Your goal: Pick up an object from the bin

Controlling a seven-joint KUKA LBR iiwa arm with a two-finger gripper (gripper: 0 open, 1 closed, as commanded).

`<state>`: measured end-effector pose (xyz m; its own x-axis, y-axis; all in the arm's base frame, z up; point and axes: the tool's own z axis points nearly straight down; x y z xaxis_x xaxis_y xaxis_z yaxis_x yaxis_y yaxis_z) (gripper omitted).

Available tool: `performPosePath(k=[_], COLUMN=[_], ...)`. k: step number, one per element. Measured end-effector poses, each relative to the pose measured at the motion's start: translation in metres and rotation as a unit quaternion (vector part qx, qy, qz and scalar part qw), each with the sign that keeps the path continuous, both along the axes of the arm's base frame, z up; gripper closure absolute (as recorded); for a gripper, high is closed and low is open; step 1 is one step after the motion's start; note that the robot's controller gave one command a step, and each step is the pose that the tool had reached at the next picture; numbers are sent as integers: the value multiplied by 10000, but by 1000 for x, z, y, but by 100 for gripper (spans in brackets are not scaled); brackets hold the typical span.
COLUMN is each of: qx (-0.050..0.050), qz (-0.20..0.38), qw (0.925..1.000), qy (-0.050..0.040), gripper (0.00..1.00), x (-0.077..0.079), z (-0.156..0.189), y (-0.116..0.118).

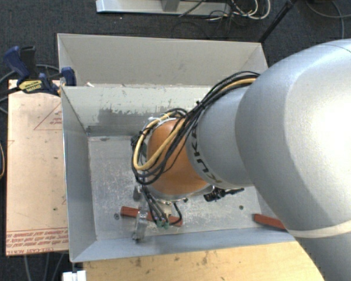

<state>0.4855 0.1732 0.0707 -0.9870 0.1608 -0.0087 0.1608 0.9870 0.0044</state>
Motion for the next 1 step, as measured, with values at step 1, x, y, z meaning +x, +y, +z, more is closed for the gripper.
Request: performPosePath(k=[1], qx=[-6], qz=[1], qw=[10000], qy=[39], gripper=[100], x=[-2], z=[-1], y=[0])
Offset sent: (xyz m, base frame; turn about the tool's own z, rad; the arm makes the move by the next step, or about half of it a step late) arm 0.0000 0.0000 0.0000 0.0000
